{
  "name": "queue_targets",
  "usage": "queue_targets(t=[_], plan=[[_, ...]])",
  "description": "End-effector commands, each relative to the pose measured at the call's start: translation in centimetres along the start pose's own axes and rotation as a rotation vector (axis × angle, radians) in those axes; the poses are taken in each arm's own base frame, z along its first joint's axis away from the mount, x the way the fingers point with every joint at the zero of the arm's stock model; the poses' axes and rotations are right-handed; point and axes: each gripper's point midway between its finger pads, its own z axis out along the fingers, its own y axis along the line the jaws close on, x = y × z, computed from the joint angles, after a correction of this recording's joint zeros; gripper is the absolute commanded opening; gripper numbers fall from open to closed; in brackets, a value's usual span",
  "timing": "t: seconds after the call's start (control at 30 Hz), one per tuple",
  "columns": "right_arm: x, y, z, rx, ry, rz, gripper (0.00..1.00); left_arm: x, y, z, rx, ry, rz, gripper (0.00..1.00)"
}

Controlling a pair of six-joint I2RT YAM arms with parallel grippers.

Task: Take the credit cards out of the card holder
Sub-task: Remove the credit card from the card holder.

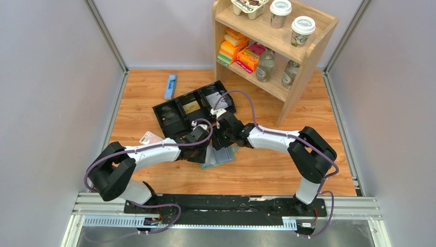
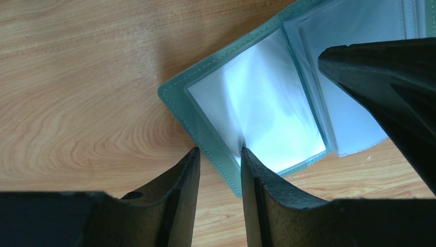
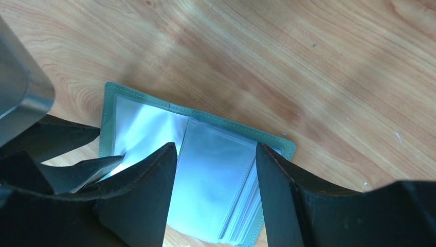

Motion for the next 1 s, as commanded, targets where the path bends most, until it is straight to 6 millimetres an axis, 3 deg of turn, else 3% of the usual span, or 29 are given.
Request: queue_targets(t=[0.0, 0.43, 0.6, 0.97], plan=[[-2.1, 1.0, 0.6, -0.033, -0.058, -0.037, 0.61, -0.3, -0.5, -0.2, 0.023, -0.009, 0.004, 0.43], [-1.1, 1.6, 0.4, -0.072, -0.021, -0.032, 0.55, -0.3, -0.5, -0.2, 0.025, -0.012, 0.001, 0.43], [-1.4, 2.7, -0.4, -0.129, -0.026, -0.017, 0.49, -0.3, -0.5, -0.2, 0.026, -0.013, 0.0, 0.43], [-0.6, 5.7, -0.6, -0.287, 0.027, 0.052, 0.48, -0.3, -0.6, -0.3, 0.035, -0.02, -0.002, 0.43]])
